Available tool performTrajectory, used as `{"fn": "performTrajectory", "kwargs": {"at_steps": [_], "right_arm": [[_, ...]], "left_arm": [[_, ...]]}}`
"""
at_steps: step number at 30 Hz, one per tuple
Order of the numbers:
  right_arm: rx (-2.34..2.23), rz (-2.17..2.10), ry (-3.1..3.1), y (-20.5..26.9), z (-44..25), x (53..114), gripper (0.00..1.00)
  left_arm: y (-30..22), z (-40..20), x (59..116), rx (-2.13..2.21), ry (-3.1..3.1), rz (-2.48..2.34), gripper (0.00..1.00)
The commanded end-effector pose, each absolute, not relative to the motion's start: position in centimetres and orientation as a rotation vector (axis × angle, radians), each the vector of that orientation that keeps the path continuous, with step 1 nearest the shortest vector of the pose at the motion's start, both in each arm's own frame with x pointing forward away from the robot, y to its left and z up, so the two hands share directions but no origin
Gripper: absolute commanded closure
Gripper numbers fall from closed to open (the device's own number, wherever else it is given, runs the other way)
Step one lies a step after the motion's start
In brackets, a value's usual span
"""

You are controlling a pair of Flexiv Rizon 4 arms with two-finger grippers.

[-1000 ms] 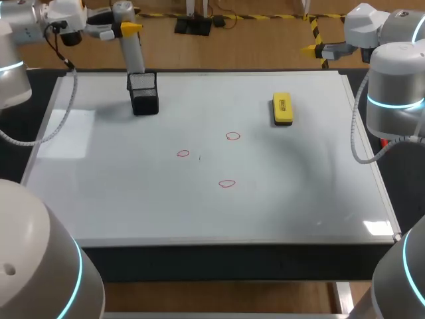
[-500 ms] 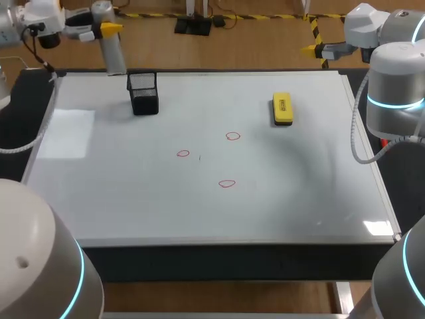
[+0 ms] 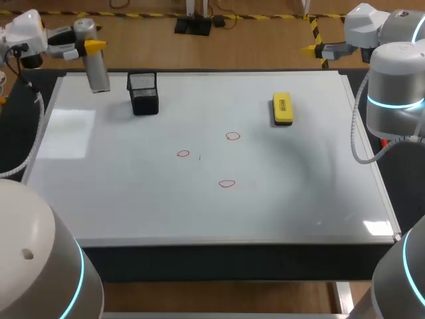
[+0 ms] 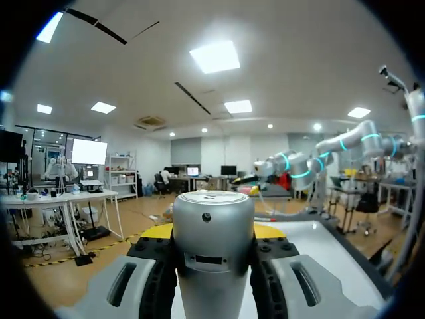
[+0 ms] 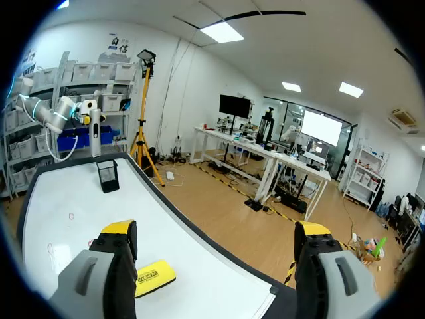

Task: Pick up the inspection probe, press it on each red-marked spot on the whiteboard one by one, put down the probe, pick up the eraser, and wipe off all the red marks.

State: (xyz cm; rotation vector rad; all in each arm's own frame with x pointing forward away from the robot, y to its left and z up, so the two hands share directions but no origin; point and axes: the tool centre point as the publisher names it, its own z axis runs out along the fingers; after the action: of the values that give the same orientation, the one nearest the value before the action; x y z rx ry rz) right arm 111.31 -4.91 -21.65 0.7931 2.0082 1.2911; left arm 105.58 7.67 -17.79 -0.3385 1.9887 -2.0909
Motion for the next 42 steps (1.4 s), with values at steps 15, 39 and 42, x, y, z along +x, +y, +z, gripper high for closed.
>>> {"fn": "performTrajectory", "kwargs": {"at_steps": [15,39,42], "right_arm": [[0.793,1.291,2.011,-5.0,-21.6,111.4,0.0],[0.597,1.207,2.237,-3.6,-22.7,110.8,0.0],[0.451,1.156,2.381,-3.2,-23.5,110.2,0.0]], "left_arm": [[7.6,-19.1,104.7,-0.404,1.973,-2.071,1.0],[7.6,-19.1,104.7,-0.404,1.973,-2.071,1.0],[7.6,-19.1,104.7,-0.404,1.973,-2.071,1.0]]}}
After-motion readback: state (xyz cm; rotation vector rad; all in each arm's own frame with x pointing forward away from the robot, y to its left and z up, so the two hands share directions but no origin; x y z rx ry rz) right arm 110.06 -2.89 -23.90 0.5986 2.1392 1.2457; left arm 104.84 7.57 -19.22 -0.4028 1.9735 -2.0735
